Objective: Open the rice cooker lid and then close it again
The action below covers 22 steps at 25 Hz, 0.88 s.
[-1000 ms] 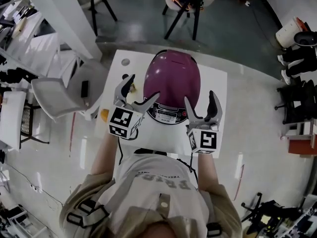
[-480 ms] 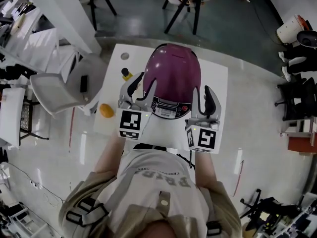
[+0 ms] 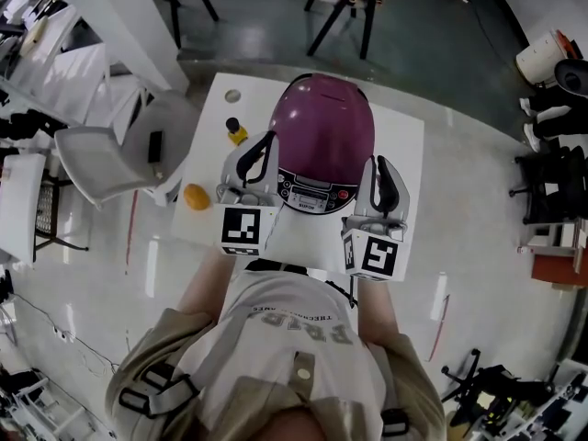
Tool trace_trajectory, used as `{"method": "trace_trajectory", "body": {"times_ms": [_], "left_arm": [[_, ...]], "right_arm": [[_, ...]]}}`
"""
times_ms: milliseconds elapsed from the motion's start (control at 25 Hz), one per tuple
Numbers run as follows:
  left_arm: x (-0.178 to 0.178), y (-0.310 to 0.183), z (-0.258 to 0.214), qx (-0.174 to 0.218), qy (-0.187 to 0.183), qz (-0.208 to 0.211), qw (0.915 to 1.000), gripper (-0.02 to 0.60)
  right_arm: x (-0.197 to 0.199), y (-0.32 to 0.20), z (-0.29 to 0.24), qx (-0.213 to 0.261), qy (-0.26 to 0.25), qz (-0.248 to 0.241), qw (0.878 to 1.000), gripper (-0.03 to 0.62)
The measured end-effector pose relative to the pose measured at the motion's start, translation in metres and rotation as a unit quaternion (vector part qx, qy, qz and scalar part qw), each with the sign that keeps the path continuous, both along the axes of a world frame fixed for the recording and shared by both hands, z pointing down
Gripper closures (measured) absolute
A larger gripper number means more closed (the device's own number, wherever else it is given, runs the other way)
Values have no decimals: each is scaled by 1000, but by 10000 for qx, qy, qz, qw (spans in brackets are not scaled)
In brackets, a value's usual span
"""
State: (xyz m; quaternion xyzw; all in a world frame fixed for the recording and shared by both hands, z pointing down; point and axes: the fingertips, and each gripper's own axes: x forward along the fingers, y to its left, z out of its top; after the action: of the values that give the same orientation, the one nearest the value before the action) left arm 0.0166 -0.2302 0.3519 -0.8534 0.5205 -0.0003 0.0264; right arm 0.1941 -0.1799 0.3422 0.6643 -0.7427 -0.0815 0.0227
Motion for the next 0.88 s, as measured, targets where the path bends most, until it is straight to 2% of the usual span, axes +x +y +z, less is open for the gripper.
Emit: {"method": "trace_trajectory", "body": {"times_ms": [160, 600, 880], "left_arm": [[-4, 1, -3, 113, 101, 21, 9999, 571], [-3, 9, -19, 385, 180, 136, 9990, 571], [-3, 12, -21, 450, 199, 127, 9987, 571]], "right_arm": [[-3, 1, -2, 50, 17, 44, 10000, 592], [-10, 5, -14, 238, -96, -12, 9997, 592], [-11, 10, -14, 345, 11, -96, 9994, 592]]}}
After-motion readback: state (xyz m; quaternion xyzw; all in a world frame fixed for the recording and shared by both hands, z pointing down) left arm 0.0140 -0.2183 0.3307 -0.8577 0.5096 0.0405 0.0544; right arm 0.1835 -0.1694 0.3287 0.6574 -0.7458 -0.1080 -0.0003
